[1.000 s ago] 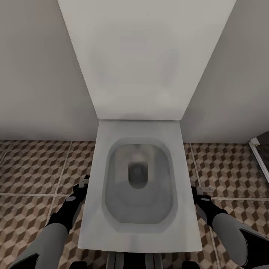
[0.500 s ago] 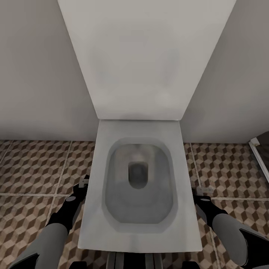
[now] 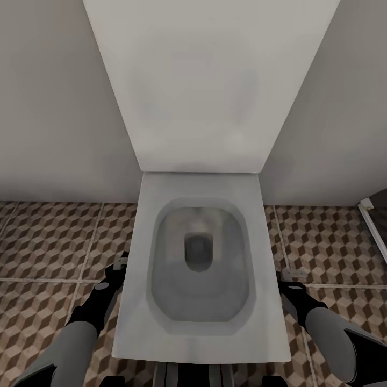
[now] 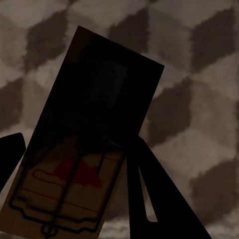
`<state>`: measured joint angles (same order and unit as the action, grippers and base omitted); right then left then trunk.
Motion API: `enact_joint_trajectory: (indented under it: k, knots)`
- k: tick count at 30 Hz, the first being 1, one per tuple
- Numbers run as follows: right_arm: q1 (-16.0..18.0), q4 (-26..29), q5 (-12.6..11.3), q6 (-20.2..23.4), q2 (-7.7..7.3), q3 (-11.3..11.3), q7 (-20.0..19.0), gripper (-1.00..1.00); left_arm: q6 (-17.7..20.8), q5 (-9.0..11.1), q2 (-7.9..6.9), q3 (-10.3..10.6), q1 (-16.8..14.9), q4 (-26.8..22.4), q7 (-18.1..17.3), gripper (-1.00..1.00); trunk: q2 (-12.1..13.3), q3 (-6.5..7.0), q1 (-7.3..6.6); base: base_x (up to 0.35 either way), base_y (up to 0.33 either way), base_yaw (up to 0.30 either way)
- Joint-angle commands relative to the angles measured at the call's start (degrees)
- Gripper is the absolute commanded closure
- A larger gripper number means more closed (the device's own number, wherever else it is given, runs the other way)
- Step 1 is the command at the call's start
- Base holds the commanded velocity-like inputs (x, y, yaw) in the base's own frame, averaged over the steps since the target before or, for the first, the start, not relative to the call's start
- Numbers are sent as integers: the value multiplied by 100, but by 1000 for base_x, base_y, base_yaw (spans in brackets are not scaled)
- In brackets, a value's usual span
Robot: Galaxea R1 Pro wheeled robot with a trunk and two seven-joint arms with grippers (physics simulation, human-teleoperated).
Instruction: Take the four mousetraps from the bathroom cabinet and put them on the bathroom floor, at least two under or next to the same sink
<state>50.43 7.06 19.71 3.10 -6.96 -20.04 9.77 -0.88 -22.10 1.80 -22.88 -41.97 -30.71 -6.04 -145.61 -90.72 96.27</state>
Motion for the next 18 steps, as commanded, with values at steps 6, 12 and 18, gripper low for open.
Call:
enact_joint_trajectory:
  k: [6, 12, 18]
  knots:
    - [1, 6, 63, 31, 2, -21, 8, -100, -13, -48, 10, -49, -4, -5, -73, 100, -1, -3, -1, 0, 0, 0]
    - [1, 6, 67, 18, 2, -18, 8, -100, -10, -48, 6, -51, -4, -5, -73, 100, -1, -3, -1, 0, 0, 0]
    - [1, 6, 68, 3, 2, -17, 8, -100, -3, -43, -1, -57, -4, -2, -73, 100, -1, -3, -1, 0, 0, 0]
